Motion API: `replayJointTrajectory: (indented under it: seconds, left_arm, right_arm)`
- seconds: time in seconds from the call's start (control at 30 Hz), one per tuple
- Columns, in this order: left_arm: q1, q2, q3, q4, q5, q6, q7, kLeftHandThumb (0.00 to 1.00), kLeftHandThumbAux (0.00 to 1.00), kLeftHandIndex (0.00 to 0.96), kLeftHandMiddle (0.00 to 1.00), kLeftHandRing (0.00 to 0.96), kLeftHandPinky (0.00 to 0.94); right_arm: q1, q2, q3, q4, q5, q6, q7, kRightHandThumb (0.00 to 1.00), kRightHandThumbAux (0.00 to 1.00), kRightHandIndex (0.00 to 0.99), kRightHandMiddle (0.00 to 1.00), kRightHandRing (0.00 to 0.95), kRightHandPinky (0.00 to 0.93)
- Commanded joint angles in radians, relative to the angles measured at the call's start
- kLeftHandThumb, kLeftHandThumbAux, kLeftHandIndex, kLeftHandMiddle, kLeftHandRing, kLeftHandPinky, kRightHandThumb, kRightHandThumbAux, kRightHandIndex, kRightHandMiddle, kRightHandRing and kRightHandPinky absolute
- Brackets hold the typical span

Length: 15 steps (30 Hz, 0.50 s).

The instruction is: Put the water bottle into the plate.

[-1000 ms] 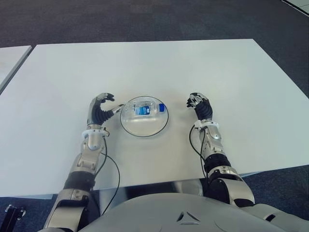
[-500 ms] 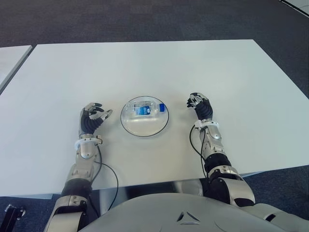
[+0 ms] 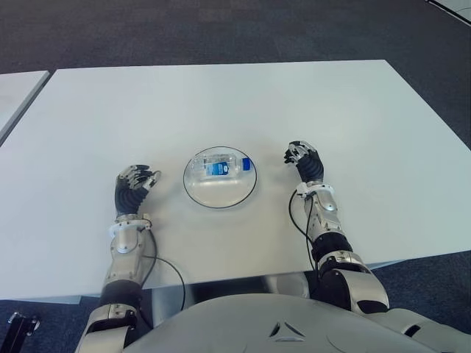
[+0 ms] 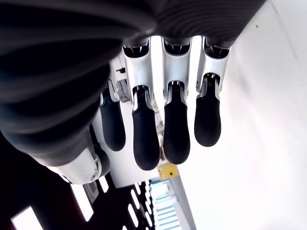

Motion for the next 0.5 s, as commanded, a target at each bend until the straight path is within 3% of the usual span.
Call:
replayJointTrajectory:
  seconds: [0.03, 0.17, 0.37, 0.5]
  left_arm:
    - [0.048, -0.055, -0.002, 0.012, -0.048, 0.072, -0.046, 0.853, 0.666, 0.423, 0.547, 0.813, 0.83]
    - [0.046, -0.075, 0.007, 0.016, -0.082, 0.097, -0.068, 0.846, 0.667, 0.421, 0.55, 0.826, 0.827]
    - [0.032, -0.09, 0.016, 0.048, -0.097, 0.05, -0.086, 0.844, 0.668, 0.42, 0.552, 0.832, 0.831]
    - [-0.011, -0.086, 0.028, 0.155, -0.097, 0.009, -0.105, 0.846, 0.667, 0.432, 0.513, 0.749, 0.722]
  right_arm:
    - [0.068, 0.006, -0.003, 0.071, -0.001, 0.072, -0.014, 0.707, 0.724, 0.437, 0.613, 0.58, 0.576]
    - [0.068, 0.004, -0.001, 0.072, -0.005, 0.073, -0.015, 0.707, 0.724, 0.437, 0.612, 0.579, 0.574]
    - [0.065, 0.004, -0.001, 0.076, -0.007, 0.072, -0.019, 0.707, 0.724, 0.437, 0.611, 0.579, 0.575]
    - [0.064, 0.003, 0.0, 0.077, -0.009, 0.073, -0.022, 0.707, 0.724, 0.437, 0.611, 0.578, 0.573]
